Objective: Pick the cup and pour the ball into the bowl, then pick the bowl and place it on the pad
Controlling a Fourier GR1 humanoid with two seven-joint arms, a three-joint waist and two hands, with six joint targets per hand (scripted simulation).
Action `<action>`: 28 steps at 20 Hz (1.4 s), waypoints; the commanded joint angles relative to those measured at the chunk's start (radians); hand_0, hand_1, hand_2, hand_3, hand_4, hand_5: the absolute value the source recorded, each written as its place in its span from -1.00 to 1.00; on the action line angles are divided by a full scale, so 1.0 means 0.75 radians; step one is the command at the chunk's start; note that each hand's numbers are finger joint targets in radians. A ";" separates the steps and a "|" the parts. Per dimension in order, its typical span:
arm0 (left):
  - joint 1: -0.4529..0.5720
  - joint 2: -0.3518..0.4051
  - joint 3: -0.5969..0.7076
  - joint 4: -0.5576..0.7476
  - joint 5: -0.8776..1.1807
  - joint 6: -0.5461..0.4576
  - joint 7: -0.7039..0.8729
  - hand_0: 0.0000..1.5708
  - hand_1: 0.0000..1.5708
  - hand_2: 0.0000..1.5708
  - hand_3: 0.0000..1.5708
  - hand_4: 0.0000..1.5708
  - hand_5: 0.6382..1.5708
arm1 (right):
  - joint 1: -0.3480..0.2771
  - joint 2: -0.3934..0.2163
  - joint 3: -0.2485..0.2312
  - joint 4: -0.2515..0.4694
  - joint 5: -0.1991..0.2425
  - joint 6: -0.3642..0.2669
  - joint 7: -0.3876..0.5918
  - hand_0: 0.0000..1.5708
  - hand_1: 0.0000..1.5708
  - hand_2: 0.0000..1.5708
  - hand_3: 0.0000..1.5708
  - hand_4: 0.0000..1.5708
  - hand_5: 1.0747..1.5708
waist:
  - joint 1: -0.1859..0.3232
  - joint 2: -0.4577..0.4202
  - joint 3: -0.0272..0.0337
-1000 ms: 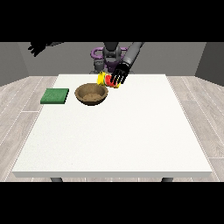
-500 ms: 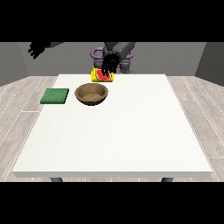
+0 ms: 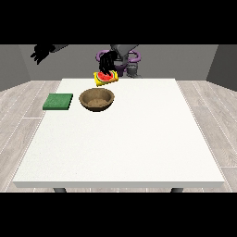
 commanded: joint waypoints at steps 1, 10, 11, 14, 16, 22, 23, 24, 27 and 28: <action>0.032 -0.001 -0.102 -0.167 -0.043 -0.179 0.025 -0.58 -0.58 0.62 1.00 0.39 1.00 | 0.004 -0.032 -0.025 0.087 0.024 0.020 -0.081 -1.00 -1.00 -1.00 -0.58 -0.13 0.91 | 0.035 0.015 -0.0004; 0.103 0.102 0.160 -0.348 0.102 0.010 -0.087 -0.05 -0.05 1.00 0.97 0.41 0.97 | 0.037 0.011 -0.038 0.045 0.038 -0.136 -0.012 -1.00 -1.00 -1.00 -0.79 -0.10 0.92 | 0.180 -0.086 -0.0034; 0.144 0.126 0.228 -0.383 0.181 0.095 -0.145 0.02 0.02 1.00 0.99 0.49 0.98 | 0.016 0.001 -0.022 0.023 0.046 -0.131 0.002 -1.00 -1.00 -1.00 -0.94 -0.09 0.91 | 0.199 -0.054 -0.0058; 0.184 0.173 0.456 -0.486 0.438 0.153 -0.268 0.21 0.21 0.74 0.37 0.66 0.97 | 0.020 0.008 -0.040 0.011 0.050 -0.174 -0.009 -1.00 -1.00 -1.00 -0.86 -0.06 0.92 | 0.255 -0.046 -0.0101; 0.189 0.189 0.622 -0.572 0.617 0.197 -0.330 -0.19 -0.19 0.19 -0.15 0.64 0.95 | 0.009 0.036 -0.041 0.012 0.065 -0.230 -0.016 -1.00 -1.00 -1.00 -0.83 -0.01 0.95 | 0.321 -0.028 -0.0182; 0.213 0.162 1.041 -0.788 1.197 0.066 -0.493 -1.00 -1.00 -1.00 -1.00 0.39 1.00 | 0.048 0.047 -0.042 0.030 0.092 -0.267 -0.031 -1.00 -1.00 -1.00 -1.00 0.00 0.94 | 0.398 0.003 -0.0192; 0.196 0.179 1.087 -0.811 1.280 -0.004 -0.529 -1.00 -1.00 -1.00 -1.00 0.36 1.00 | 0.030 0.093 -0.042 0.041 0.094 -0.307 -0.059 -1.00 -1.00 -1.00 -1.00 -0.01 0.94 | 0.441 0.050 -0.0156; 0.173 0.217 1.150 -0.827 1.360 -0.070 -0.549 -1.00 -1.00 -1.00 -1.00 0.35 1.00 | 0.016 0.089 -0.063 0.050 0.072 -0.313 -0.049 -1.00 -1.00 -1.00 -1.00 -0.01 0.95 | 0.451 0.069 -0.0119; 0.210 0.296 1.257 -0.852 1.556 -0.284 -0.639 -1.00 -1.00 -1.00 -1.00 0.34 0.99 | 0.027 0.160 -0.052 0.060 0.094 -0.373 -0.106 -1.00 -1.00 -1.00 -1.00 -0.08 0.97 | 0.516 0.127 -0.0067; 0.198 0.319 1.297 -0.853 1.620 -0.350 -0.606 -1.00 -1.00 -1.00 -1.00 0.35 0.99 | 0.031 0.174 -0.058 0.079 0.100 -0.394 -0.129 -1.00 -1.00 -1.00 -1.00 -0.08 0.98 | 0.552 0.129 -0.0050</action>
